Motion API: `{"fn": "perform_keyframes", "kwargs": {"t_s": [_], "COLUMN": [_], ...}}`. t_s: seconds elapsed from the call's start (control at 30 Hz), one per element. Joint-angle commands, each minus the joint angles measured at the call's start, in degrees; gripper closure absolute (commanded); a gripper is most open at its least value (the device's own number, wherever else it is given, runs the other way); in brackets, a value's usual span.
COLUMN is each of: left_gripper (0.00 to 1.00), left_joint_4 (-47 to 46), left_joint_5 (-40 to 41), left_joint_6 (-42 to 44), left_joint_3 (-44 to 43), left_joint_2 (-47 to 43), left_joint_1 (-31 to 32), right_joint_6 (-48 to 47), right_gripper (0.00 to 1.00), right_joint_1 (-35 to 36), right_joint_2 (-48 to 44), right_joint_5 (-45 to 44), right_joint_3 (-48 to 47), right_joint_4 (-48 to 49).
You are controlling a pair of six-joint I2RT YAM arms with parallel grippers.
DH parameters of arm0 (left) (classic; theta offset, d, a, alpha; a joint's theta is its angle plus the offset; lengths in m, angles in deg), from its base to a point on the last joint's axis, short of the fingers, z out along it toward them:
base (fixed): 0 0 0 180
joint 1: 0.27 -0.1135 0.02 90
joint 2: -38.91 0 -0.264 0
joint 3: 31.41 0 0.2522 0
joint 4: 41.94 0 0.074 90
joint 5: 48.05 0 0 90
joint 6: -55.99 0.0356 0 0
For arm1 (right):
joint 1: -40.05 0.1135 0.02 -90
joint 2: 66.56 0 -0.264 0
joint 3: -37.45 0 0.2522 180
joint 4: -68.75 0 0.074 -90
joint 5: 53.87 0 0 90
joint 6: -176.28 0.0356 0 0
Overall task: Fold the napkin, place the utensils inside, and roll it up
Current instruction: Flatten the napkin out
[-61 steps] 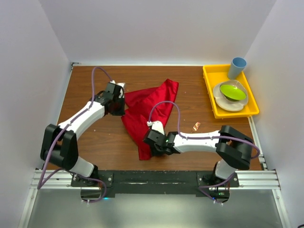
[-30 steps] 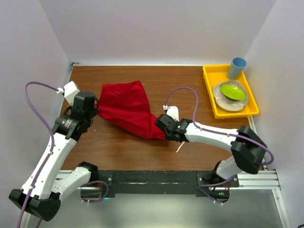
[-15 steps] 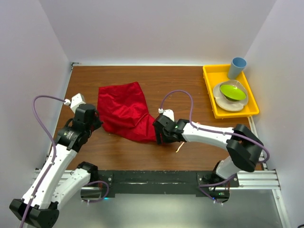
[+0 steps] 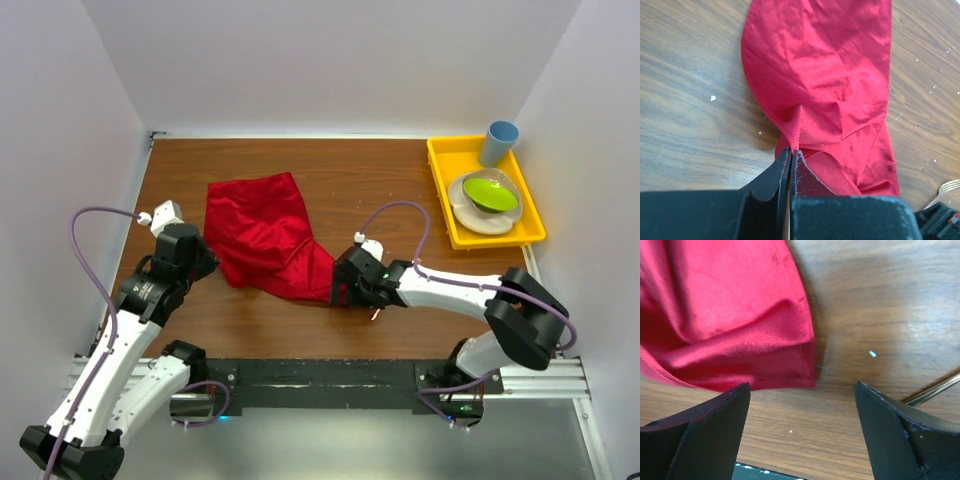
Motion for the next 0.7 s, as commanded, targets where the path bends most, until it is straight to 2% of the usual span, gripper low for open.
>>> {"fn": "perform_keyframes", "kwargs": {"t_s": [0.0,0.17,0.4,0.5,0.53,0.57,0.6,0.67], "left_gripper": [1.00,1.00,1.00,1.00,1.00,1.00,1.00,1.00], "left_joint_4": [-2.2,-2.1,-1.4,-1.7,-1.9,-2.1,-3.1,-5.1], "left_joint_5": [-1.2,-1.8,-1.8,-1.1,-0.7,-0.2,0.6,0.9], "left_joint_6": [-0.4,-0.8,-0.6,-0.5,-0.3,-0.3,-0.3,0.2], "left_joint_3": [-0.1,0.0,-1.1,-1.8,-2.7,-3.5,-4.5,-9.1], "left_joint_2": [-0.6,-1.6,-2.1,-2.3,-2.2,-1.9,-1.3,1.6], "left_joint_1": [-0.2,-0.2,-0.3,-0.2,-0.2,-0.2,-0.2,-0.2], "right_joint_6": [4.5,3.0,5.3,4.6,2.4,0.6,-1.4,-7.6], "right_gripper": [0.09,0.12,0.28,0.54,0.70,0.95,1.00,1.00], "right_joint_1": [-2.9,-4.6,-4.8,-4.7,-5.1,-5.4,-5.9,-9.3], "right_joint_2": [-3.6,-1.3,-1.3,-1.7,-2.7,-3.1,-3.5,-3.5], "right_joint_5": [2.7,6.5,12.5,12.5,12.5,11.8,10.1,9.9], "right_joint_3": [3.4,5.8,9.6,8.9,8.1,4.4,1.7,-8.5], "right_joint_4": [9.0,15.2,24.6,25.6,25.1,21.5,18.9,11.7]}}
